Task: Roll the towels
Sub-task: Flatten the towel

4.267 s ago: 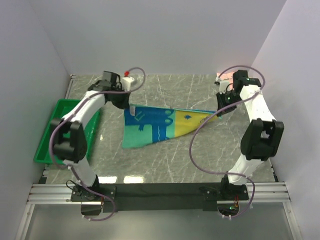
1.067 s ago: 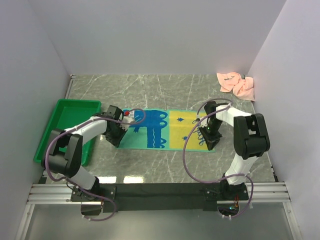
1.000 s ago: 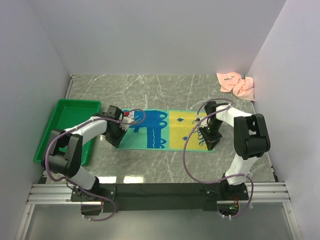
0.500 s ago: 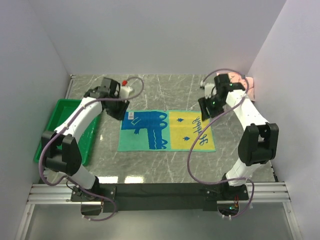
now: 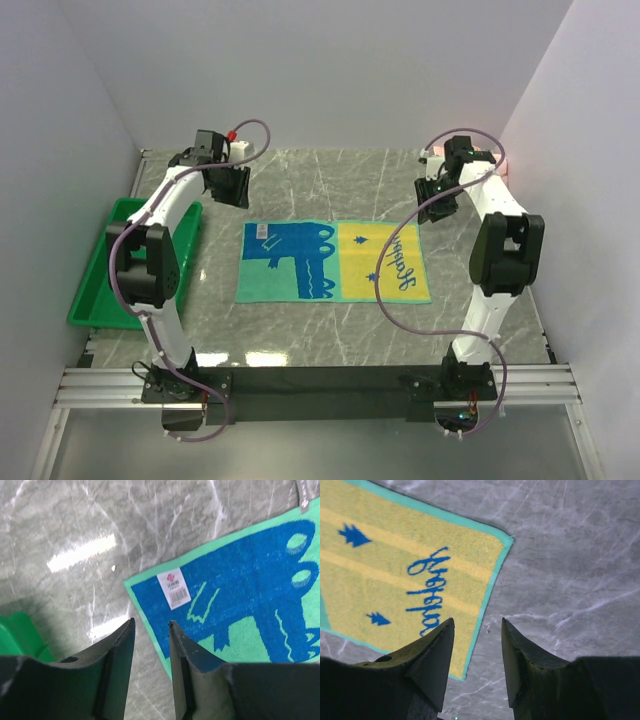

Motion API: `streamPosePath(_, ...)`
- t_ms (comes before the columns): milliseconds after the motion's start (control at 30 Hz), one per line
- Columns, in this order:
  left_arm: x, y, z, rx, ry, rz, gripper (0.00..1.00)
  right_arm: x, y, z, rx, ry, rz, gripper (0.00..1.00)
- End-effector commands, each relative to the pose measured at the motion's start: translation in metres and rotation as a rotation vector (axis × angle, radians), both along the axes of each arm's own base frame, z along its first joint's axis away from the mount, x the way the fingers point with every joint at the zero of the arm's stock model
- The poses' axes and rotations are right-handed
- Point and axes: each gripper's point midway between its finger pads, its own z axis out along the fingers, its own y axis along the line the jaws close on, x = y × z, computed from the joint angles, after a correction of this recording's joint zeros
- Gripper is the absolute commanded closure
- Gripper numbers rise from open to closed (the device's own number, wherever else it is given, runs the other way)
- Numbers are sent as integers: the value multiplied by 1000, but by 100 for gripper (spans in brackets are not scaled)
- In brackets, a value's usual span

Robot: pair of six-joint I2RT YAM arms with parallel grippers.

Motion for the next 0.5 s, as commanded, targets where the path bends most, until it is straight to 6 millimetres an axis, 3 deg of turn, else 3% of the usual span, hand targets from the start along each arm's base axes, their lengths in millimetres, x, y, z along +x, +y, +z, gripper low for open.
streamPosePath(0, 20, -10, 22, -52, -66, 4, 61, 21, -6, -5, -36, -42, -25, 51)
streamPosePath(267, 18, -8, 15, -44, -51, -6, 63, 45, -14, -41, -66, -9, -78, 56)
streamPosePath(467, 18, -4, 6, -44, -35, 1, 64, 59, -13, -50, -58, -7, -88, 56)
